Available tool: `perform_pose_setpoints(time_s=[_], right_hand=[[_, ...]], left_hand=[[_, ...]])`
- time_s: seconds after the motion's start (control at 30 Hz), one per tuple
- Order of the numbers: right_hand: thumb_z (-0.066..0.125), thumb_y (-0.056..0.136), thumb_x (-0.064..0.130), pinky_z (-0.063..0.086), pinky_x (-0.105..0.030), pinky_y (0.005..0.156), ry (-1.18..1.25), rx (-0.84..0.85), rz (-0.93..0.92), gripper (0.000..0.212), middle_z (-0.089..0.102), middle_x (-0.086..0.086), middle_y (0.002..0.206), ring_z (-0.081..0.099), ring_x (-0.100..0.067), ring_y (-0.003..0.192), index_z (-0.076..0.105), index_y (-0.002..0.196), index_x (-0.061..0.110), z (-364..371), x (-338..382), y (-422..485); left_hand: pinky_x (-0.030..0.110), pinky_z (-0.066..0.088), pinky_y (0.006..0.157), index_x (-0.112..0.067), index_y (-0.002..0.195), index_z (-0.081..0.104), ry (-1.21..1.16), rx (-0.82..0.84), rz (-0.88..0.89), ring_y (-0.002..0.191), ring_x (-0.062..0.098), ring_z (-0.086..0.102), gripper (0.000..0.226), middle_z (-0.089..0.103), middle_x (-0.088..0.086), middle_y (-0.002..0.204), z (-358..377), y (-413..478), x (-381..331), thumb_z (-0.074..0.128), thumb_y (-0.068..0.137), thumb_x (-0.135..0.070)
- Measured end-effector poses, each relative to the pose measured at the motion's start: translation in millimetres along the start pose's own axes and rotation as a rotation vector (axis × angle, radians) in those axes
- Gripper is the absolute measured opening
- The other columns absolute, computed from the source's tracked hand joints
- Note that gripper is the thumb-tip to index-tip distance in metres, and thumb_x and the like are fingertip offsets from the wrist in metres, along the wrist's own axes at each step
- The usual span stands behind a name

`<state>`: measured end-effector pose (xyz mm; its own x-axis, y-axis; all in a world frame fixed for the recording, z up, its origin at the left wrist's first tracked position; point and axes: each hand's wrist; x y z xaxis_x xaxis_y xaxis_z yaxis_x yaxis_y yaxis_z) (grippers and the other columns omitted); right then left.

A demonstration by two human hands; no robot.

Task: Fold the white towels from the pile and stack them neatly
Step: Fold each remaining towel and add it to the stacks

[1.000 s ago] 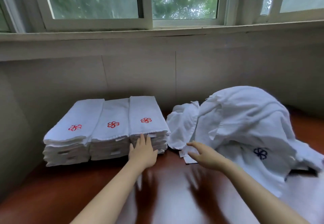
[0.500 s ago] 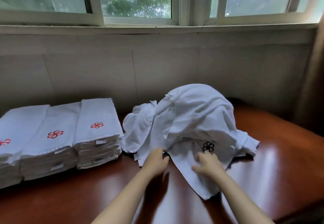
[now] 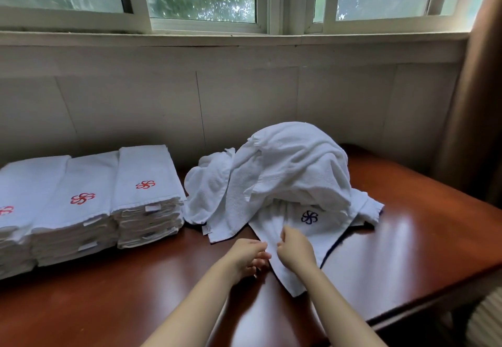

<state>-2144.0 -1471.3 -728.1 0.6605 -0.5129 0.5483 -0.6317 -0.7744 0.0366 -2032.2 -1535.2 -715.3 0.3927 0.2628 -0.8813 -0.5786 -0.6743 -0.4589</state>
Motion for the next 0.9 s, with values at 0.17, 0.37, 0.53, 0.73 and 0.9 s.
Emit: perform_pose_setpoints(time_s=[0.17,0.37,0.53,0.73,0.9], right_hand=[[0.047,0.088,0.010,0.034,-0.029,0.066,0.078,-0.044,-0.007,0.006,0.059,-0.011,0.099,0.053,-0.027,0.089,0.046,0.083,0.013,-12.5,-0.4,10.1],[0.053,0.089,0.015,0.029,-0.042,0.105,-0.104,-0.455,-0.069,0.052,0.028,-0.018,0.144,0.027,-0.037,0.130,0.035,0.137,0.017,-71.0,16.4,78.5],[0.053,0.091,0.025,0.034,-0.044,0.099,-0.387,-0.335,-0.071,0.046,0.047,-0.011,0.133,0.042,-0.033,0.121,0.038,0.134,0.022,-102.5,19.7,135.8],[0.050,0.091,0.018,0.030,-0.038,0.087,-0.335,-0.379,-0.215,0.013,0.061,-0.002,0.105,0.053,-0.029,0.101,0.059,0.100,0.020,-103.4,17.0,130.5],[0.064,0.085,0.018,0.033,-0.029,0.074,-0.131,-0.164,-0.487,0.009,0.055,0.007,0.085,0.053,-0.022,0.092,0.066,0.093,0.019,-101.2,0.0,79.0]], left_hand=[[0.014,0.034,0.044,-0.020,0.086,0.051,0.031,-0.127,0.056,0.051,0.007,0.045,0.010,0.056,-0.001,0.074,-9.7,-4.2,-7.6,0.048,0.095,-0.016],[0.020,0.039,0.055,-0.014,0.112,0.049,0.021,-0.253,0.120,0.066,0.010,0.049,0.017,0.052,0.003,0.089,-30.9,17.4,-43.3,0.050,0.096,-0.016],[0.030,0.044,0.081,-0.011,0.126,0.045,0.075,-0.227,0.201,0.099,0.019,0.050,0.034,0.049,0.007,0.120,-29.8,45.4,-85.2,0.053,0.096,-0.026],[0.034,0.038,0.092,-0.014,0.138,0.041,0.050,-0.185,0.233,0.109,0.019,0.043,0.051,0.044,0.004,0.135,-20.3,72.2,-108.0,0.047,0.097,-0.045],[0.033,0.048,0.082,-0.016,0.115,0.064,-0.305,-0.065,0.230,0.103,0.017,0.061,0.062,0.066,0.003,0.116,-17.3,66.3,-117.1,0.048,0.085,-0.067]])
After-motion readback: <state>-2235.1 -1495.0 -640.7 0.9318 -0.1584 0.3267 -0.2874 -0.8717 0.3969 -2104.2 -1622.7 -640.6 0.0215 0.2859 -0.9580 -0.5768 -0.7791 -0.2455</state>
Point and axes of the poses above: each hand's wrist, its own y-axis towards the middle knuckle, its own z-axis out of the palm, x = y × z
